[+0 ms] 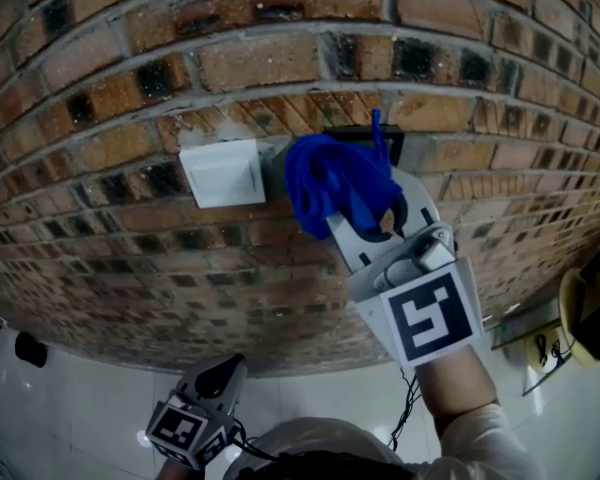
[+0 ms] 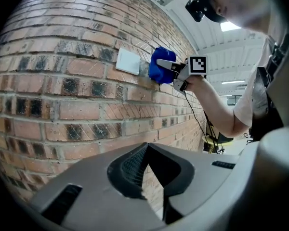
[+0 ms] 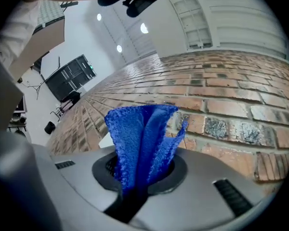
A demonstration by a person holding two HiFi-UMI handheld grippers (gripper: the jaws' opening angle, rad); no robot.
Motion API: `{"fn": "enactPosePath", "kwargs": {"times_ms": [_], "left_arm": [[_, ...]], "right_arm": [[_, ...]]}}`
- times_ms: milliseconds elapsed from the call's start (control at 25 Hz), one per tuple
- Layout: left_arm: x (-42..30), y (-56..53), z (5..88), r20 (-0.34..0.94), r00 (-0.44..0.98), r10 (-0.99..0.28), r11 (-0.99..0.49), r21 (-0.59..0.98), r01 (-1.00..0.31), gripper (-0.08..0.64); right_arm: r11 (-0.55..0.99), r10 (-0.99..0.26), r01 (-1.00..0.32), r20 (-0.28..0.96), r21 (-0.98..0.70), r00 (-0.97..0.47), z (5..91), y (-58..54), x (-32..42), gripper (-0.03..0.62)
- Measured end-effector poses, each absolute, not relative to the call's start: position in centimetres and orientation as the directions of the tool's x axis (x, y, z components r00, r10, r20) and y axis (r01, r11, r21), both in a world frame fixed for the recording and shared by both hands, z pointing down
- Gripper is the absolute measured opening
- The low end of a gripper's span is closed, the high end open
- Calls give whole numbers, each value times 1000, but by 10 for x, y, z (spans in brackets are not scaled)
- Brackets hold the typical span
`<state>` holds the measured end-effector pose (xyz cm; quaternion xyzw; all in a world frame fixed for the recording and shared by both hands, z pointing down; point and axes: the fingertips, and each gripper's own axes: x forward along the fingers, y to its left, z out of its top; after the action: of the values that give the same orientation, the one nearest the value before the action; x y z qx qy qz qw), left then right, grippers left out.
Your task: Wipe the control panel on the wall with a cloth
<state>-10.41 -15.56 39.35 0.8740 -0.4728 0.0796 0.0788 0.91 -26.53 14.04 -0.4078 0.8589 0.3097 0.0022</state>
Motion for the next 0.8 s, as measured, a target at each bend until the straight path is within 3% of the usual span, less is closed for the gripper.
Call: {"fn": "enactPosePath", "kwargs": {"times_ms": [560,800], "left_arm": [[-108,-156,399,228,536,-813,-536,65,-841,2],[-103,-154,396,218,547,-808,-548,63,-834,1]], "right_arm": [[235,-842,-848,-336,476,-422,125,-295,151,89],[235,-850,-852,-326,467,-413,131,-295,160,89]]}}
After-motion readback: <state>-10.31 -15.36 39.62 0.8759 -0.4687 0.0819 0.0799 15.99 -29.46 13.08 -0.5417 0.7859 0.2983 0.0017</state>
